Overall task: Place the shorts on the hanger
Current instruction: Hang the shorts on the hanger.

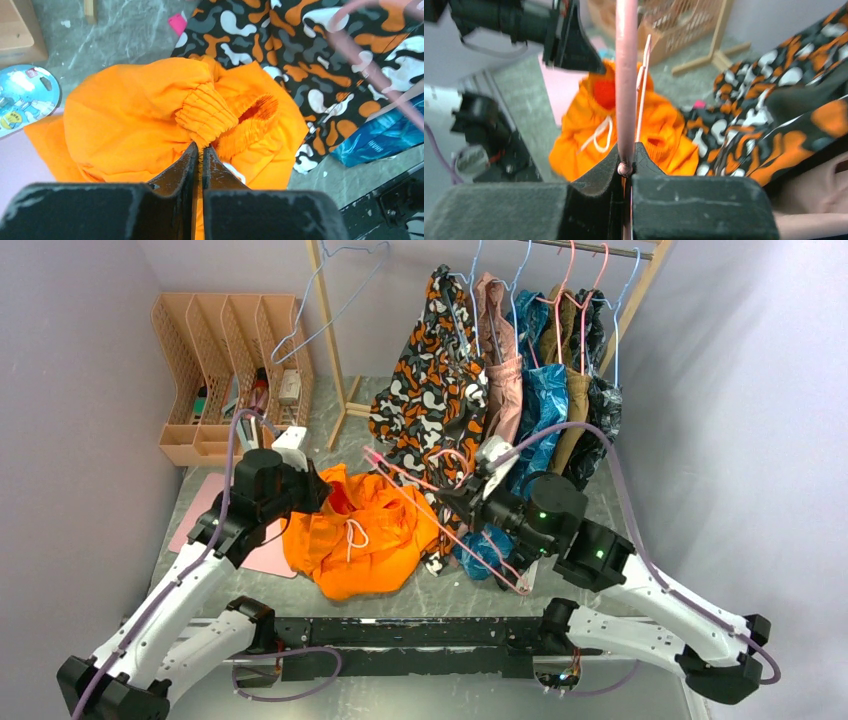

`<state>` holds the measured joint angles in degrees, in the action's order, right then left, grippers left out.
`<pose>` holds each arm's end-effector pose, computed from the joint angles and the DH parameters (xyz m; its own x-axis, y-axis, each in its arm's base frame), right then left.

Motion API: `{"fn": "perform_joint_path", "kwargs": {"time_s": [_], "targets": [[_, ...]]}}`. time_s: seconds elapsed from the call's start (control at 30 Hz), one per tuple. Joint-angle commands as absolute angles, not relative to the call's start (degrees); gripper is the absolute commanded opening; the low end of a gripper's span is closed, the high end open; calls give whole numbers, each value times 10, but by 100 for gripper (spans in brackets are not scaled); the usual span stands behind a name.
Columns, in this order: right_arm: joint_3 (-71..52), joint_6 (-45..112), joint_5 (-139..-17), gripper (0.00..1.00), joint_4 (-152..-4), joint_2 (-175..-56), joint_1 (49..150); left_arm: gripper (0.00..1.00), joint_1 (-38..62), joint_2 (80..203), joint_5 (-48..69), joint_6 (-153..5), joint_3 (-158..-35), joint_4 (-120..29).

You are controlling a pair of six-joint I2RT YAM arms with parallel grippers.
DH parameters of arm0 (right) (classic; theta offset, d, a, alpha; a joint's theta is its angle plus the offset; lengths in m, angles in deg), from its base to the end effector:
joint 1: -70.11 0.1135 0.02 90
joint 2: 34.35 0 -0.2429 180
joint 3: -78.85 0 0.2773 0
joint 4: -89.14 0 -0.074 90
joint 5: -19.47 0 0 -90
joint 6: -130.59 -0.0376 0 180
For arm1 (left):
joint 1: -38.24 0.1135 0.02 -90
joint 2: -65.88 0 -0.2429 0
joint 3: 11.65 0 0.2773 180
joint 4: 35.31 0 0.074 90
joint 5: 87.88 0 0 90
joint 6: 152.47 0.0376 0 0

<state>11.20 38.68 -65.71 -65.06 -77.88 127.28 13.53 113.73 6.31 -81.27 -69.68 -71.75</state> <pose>0.1156 0.1734 0.3908 -0.0423 -0.0043 -0.9991 -0.7908 0.6113 0.0309 0.2077 -0.0986 0.2933 -0.5340 -0.1081 -0.8385 0.3215 0.8913 -0.3196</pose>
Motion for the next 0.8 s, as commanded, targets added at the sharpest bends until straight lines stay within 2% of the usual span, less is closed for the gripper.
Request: {"fn": "perform_joint_path", "kwargs": {"time_s": [0.0, 0.3, 0.47, 0.63, 0.77], "targets": [[123, 377, -726, 0, -592, -786, 1273, 7, 133, 1114, 56, -774, -701, -721], [132, 361, -834, 0, -630, -833, 1272, 7, 133, 1107, 53, -755, -698, -738], [139, 355, -815, 0, -678, -878, 1273, 7, 133, 1110, 55, -764, -710, -747], [147, 347, -738, 0, -743, -910, 1275, 7, 133, 1111, 71, -767, -726, -757], [144, 358, -748, 0, -779, -946, 1278, 7, 133, 1116, 95, -768, -745, -769]]}}
